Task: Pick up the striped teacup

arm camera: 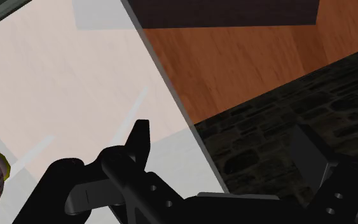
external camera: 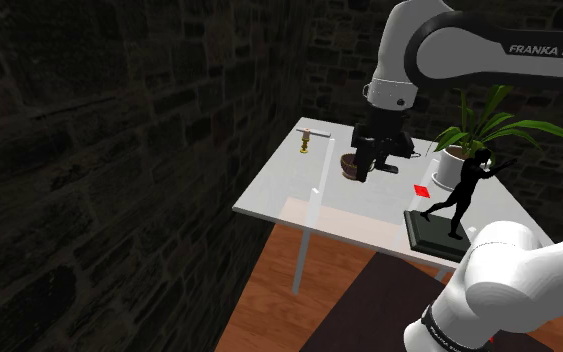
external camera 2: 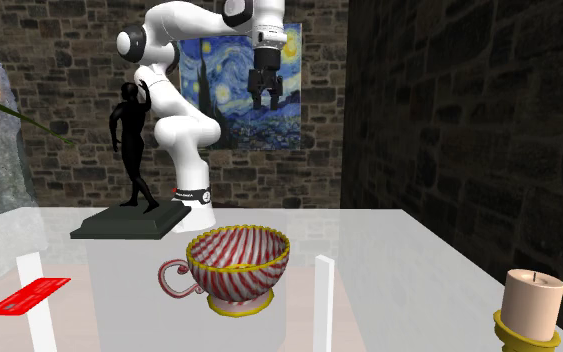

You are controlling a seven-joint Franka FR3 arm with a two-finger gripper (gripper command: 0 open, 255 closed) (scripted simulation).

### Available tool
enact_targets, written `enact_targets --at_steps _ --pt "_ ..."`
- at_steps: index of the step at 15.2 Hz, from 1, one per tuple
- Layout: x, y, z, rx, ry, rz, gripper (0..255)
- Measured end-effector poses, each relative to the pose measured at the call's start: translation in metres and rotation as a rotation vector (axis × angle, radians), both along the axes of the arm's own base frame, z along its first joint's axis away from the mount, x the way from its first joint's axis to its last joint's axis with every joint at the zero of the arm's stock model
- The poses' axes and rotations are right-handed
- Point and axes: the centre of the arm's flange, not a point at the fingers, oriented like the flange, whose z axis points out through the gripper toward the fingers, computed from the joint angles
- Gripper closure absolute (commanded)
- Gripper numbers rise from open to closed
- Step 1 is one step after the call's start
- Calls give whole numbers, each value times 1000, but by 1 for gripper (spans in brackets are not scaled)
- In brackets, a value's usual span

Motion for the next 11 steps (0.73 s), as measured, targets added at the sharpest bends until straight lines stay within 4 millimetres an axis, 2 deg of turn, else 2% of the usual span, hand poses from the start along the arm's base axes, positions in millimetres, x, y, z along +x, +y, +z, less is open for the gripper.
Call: enact_targets --at_steps 1,3,6,8,11 --pt "0 0 0 0 0 0 0" --pt "5 -15 -3 3 -2 0 0" --pt "17 -46 -16 9 -7 1 0" --pt "23 -76 -22 13 -11 1 0" --pt "37 -109 -34 19 -16 2 0"
